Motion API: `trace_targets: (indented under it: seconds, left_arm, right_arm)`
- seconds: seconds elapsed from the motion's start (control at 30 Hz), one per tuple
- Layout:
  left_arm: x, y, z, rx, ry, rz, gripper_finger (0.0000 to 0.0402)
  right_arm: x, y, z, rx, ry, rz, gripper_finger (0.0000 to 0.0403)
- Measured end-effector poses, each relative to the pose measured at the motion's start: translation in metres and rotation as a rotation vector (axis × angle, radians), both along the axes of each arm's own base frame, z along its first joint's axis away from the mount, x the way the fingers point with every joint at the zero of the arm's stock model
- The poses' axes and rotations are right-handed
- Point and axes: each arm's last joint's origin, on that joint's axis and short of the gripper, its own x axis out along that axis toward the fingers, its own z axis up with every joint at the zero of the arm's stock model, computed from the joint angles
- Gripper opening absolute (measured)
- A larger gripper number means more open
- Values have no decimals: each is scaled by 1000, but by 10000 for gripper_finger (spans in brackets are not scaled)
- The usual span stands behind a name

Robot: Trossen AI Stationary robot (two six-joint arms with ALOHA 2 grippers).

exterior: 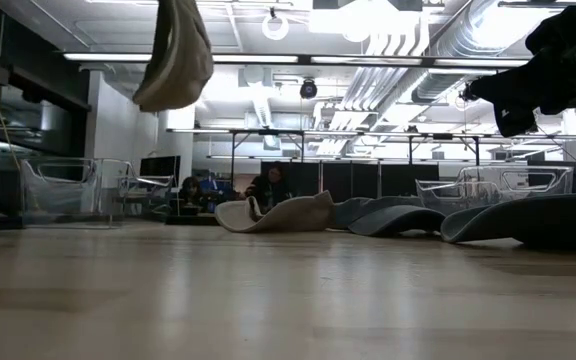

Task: Pick & Place hat
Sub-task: Put the bottom brown cap into the left transparent bin

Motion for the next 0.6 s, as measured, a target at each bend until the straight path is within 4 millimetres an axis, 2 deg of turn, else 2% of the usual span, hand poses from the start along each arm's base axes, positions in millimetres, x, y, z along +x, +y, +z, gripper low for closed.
trace_targets:
  seconds: [0.27,0.6]
  left_arm:
    - [-16,22,16,38,-6,7,0]
    - [-54,41,33,76,-31,-2,0]
  right_arm:
    - [0,0,0,0,0,0,12]
    - [0,0,0,0,0,0,12]
